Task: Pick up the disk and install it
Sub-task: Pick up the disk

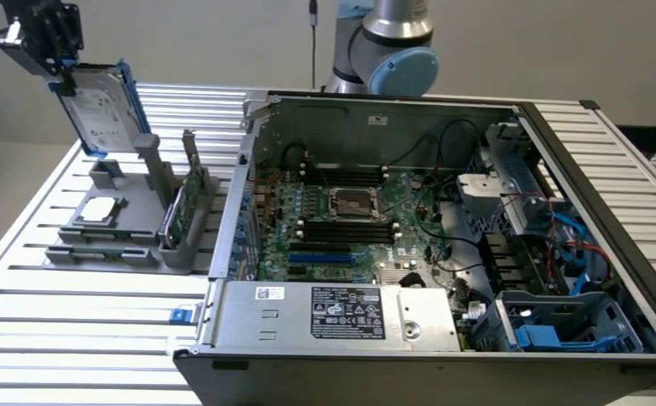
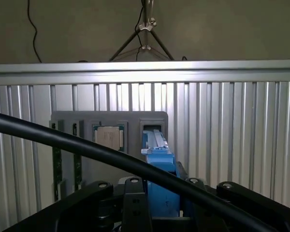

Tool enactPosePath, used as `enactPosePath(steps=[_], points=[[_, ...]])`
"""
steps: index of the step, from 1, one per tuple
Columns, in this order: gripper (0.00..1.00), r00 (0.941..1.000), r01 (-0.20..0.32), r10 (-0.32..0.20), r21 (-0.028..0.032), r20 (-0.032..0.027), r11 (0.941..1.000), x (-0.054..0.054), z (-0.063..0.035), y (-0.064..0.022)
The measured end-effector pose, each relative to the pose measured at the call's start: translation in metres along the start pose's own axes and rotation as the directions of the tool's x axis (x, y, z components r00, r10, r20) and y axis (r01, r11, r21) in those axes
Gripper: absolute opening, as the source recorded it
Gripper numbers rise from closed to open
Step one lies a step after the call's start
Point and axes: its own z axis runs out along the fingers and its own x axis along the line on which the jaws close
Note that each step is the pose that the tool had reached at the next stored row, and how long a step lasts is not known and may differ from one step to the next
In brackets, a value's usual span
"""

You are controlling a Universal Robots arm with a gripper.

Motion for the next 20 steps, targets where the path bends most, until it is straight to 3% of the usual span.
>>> enactPosePath(steps=[6, 10, 14, 20], points=[[0.33, 1.0, 0.0, 0.0, 0.0, 0.0, 1.0, 0.0, -0.0165, 0.0004], [0.33, 1.0, 0.0, 0.0, 0.0, 0.0, 1.0, 0.0, -0.0327, -0.001], [0.33, 1.0, 0.0, 0.0, -0.0001, -0.0001, 1.0, 0.001, -0.0511, -0.0099], [0.33, 1.0, 0.0, 0.0, -0.0002, -0.0001, 1.0, 0.006, -0.0787, -0.0296]])
